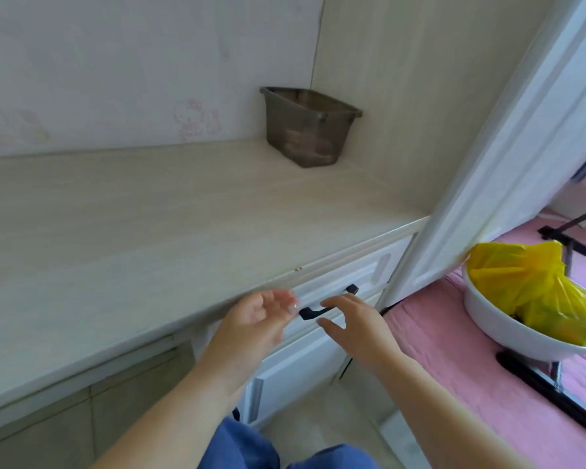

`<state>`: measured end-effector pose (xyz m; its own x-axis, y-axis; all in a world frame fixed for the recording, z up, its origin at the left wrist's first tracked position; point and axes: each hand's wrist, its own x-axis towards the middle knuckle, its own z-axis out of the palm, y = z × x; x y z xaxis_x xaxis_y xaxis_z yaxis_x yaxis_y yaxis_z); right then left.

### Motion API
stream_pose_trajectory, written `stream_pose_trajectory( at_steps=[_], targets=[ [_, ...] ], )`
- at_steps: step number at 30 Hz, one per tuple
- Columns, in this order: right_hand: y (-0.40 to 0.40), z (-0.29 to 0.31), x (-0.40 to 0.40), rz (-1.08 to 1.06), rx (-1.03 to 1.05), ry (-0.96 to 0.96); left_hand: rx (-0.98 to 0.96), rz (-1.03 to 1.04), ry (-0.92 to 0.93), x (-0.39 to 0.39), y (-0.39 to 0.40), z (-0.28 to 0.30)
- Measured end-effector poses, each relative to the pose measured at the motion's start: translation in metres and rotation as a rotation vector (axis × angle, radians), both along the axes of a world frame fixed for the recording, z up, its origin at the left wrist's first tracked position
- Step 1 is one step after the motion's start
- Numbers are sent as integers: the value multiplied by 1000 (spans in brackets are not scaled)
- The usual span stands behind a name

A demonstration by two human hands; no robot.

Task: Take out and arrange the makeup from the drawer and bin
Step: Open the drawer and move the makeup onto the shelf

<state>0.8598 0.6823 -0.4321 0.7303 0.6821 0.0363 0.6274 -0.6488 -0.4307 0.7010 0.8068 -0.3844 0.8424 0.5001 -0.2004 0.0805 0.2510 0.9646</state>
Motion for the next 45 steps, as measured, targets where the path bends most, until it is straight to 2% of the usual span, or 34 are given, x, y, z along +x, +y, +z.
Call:
stream_pose_trajectory(
  at_steps=[5,10,15,19,29,32,37,41,45],
  targets=[
    [18,-4,0,111,-221,-140,53,214,59,-18,-3,-34],
    [23,-4,1,67,-215,-201,291,367,-14,-49,3,-36],
    [9,-6,-9,20,-210,-213,427,444,-40,-69,7,-43],
    [-8,-4,-18,-12,-195,-183,586,345,-35,-71,5,-49],
    [-69,-3,-41,-18,-192,-180,721,167,-115,-91,-22,-52],
    [-89,-6,-48,-20,-166,-183,845,93,-134,-96,-24,-53],
    [-121,-10,-60,-34,-135,-155,1203,-206,-255,-93,-9,-52],
    [-145,-13,-68,-9,-131,-148,1309,-461,-236,-85,-5,-42],
    [-163,-14,-72,0,-133,-144,1333,-543,-254,-82,-17,-39]
  ],
)
